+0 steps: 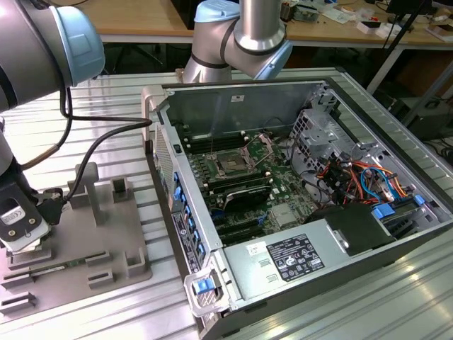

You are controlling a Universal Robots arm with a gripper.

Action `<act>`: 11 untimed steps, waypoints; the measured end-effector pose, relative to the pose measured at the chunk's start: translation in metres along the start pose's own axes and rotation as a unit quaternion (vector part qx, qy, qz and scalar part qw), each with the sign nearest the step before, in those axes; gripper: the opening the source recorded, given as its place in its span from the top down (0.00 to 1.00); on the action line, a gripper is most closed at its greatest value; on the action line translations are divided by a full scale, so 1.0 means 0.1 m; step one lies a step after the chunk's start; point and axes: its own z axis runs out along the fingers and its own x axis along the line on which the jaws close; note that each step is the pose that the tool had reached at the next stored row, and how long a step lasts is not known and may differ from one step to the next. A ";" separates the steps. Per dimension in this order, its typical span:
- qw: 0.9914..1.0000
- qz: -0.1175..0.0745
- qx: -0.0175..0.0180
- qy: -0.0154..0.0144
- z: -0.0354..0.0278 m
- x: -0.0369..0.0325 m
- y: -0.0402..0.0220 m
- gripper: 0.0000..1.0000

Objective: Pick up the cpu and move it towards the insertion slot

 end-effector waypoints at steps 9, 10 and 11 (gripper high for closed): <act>1.000 0.000 0.000 0.000 -0.066 -0.003 0.001 0.45; 1.000 0.000 0.000 0.000 -0.067 -0.003 0.001 0.45; 1.000 0.000 0.000 0.000 -0.068 -0.003 0.001 0.45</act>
